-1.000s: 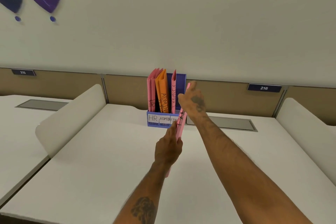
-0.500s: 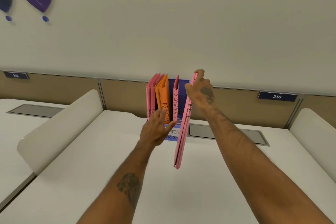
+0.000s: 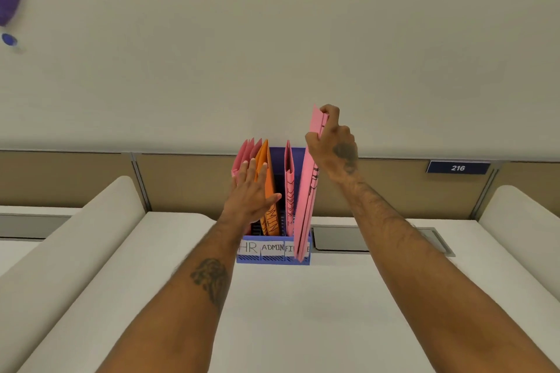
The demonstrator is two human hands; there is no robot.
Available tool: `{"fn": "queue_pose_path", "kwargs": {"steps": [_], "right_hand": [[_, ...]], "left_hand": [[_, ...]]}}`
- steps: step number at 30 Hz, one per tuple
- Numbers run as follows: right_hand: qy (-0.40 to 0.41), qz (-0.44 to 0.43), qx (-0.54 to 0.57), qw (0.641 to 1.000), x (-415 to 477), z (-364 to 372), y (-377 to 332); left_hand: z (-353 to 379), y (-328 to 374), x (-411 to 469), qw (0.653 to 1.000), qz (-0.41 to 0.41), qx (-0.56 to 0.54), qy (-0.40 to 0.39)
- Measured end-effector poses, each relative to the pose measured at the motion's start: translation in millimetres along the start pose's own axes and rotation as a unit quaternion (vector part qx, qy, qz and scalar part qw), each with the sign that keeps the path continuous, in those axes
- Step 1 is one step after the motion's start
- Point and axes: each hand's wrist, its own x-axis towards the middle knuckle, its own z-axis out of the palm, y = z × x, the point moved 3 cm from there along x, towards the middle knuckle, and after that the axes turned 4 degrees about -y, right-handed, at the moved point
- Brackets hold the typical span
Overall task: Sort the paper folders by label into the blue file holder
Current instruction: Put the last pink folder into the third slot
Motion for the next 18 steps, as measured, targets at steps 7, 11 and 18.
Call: {"fn": "queue_pose_path", "kwargs": {"steps": [7,11,18], "right_hand": [[0.031,-0.052,-0.016,0.998,12.9,35.7,7.3],[0.031,-0.069,-0.025,0.997,15.1,57.4,15.6],[0.037,-0.109,-0.018,0.993,8.1,92.3,36.5]], "left_hand": [[20.4,-20.9,41.6,0.999,0.044,0.009,0.004],[35.6,-32.8,55.3,0.998,0.049,0.043,0.016],[47.6,-39.4,57.6,0.993,0.059,0.078,0.068]]}}
